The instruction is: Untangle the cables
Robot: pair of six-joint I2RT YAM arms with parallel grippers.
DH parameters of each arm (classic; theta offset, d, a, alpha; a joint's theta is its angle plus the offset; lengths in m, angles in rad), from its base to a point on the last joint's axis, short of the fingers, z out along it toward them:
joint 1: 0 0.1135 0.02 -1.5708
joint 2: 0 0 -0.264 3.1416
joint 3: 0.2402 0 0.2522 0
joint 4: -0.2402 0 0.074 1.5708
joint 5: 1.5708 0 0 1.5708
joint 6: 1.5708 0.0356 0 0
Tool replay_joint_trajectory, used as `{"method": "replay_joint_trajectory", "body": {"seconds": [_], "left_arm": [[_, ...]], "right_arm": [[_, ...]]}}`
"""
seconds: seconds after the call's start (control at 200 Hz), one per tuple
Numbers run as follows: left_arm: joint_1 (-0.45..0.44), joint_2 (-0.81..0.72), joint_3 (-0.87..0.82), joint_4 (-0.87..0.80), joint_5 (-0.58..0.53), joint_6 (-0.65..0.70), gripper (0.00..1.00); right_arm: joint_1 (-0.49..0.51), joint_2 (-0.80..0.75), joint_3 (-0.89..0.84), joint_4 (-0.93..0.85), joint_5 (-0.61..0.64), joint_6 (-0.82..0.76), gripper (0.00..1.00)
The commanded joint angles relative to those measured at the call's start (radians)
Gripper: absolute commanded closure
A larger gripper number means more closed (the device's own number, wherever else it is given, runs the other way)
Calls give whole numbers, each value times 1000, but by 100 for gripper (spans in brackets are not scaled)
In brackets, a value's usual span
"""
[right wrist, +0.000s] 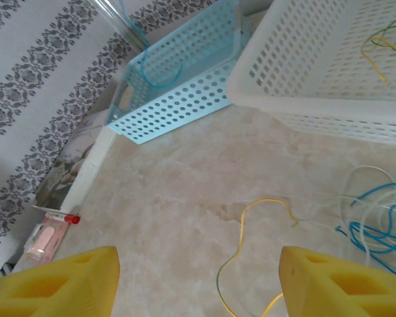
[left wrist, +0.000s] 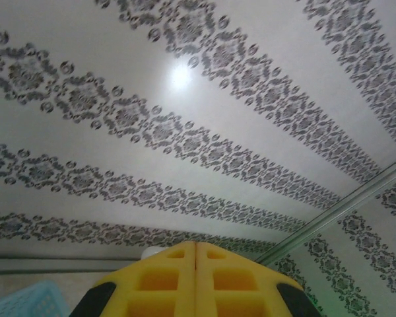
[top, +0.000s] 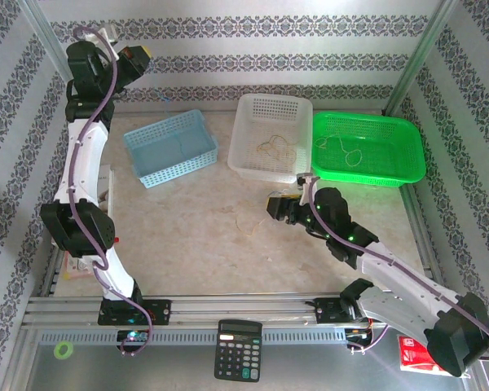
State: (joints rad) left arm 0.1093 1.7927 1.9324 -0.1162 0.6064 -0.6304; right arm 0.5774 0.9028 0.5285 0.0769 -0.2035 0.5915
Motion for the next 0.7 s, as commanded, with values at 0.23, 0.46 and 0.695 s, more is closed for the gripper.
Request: {"method": "replay_joint_trajectory", "body": {"seconds": [0.23, 0.46, 0.695], "left_arm": [[10, 13, -221, 158, 55, 9, 100], [10, -10, -381, 182, 42, 34, 100], [8, 4, -490, 152, 22, 78, 100]], "right_arm": [[-10, 32, 28, -15, -31, -27, 35], [-2, 48, 38, -1, -42, -25, 35], [5, 20, 25, 1, -30, -17, 35]]}}
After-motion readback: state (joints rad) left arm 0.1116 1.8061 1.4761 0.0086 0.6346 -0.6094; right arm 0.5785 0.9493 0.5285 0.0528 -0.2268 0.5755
